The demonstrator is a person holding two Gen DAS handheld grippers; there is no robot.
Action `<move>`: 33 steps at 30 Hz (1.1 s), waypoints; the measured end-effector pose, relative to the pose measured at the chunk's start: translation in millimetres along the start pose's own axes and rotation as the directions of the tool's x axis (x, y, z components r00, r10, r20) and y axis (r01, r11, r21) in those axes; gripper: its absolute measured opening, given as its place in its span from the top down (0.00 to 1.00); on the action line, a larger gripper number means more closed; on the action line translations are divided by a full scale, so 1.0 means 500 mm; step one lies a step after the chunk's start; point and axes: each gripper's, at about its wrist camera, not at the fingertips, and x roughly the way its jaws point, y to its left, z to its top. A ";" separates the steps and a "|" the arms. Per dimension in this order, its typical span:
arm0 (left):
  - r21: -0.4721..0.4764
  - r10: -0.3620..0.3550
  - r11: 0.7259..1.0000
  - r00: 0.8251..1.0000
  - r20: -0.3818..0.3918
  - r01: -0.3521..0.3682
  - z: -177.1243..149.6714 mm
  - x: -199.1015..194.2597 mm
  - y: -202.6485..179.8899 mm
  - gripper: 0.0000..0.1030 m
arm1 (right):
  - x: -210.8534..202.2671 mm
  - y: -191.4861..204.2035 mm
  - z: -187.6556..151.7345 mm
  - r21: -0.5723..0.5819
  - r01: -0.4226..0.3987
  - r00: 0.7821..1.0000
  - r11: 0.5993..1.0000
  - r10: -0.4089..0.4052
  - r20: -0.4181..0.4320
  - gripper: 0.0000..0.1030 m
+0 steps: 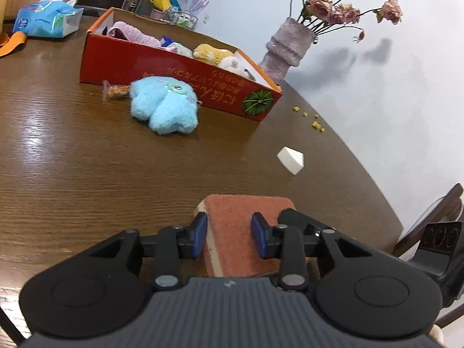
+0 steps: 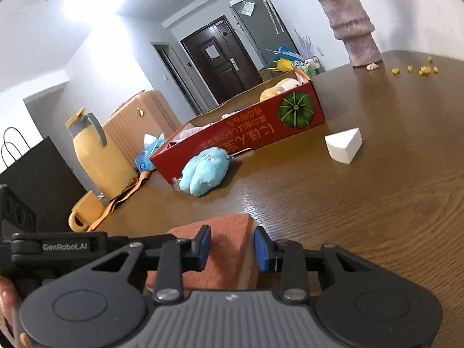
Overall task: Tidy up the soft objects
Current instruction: 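Carry the sponge block into the red box and open both grippers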
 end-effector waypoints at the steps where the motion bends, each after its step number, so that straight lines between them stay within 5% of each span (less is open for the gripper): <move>1: 0.009 -0.011 1.000 1.000 0.014 0.010 0.004 -0.004 -0.004 0.69 | -0.004 0.009 0.002 -0.019 0.017 1.000 1.000 -0.016 0.018 0.69; 4: 0.010 -0.030 1.000 0.998 0.057 0.030 0.043 -0.013 -0.012 0.69 | -0.013 0.026 0.028 -0.057 0.019 0.998 0.998 -0.015 0.065 0.69; 10: 0.091 -0.073 0.994 0.983 0.171 0.058 0.225 -0.006 -0.056 0.72 | 0.006 0.041 0.199 -0.114 -0.007 0.988 0.993 0.025 0.154 0.70; 14: 0.114 -0.075 0.992 0.980 0.187 0.054 0.362 0.072 -0.073 0.72 | 0.071 0.033 0.342 -0.164 0.045 0.978 0.985 -0.010 0.207 0.70; 18: 0.055 -0.047 0.998 0.990 0.129 0.040 0.457 0.201 -0.040 0.72 | 0.188 -0.021 0.437 -0.141 0.082 0.989 0.987 -0.062 0.138 0.70; 24: -0.022 0.018 1.000 0.999 0.028 -0.017 0.473 0.347 0.024 0.73 | 0.349 -0.104 0.477 -0.128 0.143 0.989 0.981 -0.148 -0.030 0.70; 33: 0.017 0.040 0.999 0.998 -0.045 -0.039 0.426 0.387 0.051 0.68 | 0.390 -0.069 0.443 -0.327 0.212 0.962 0.921 -0.256 -0.096 0.61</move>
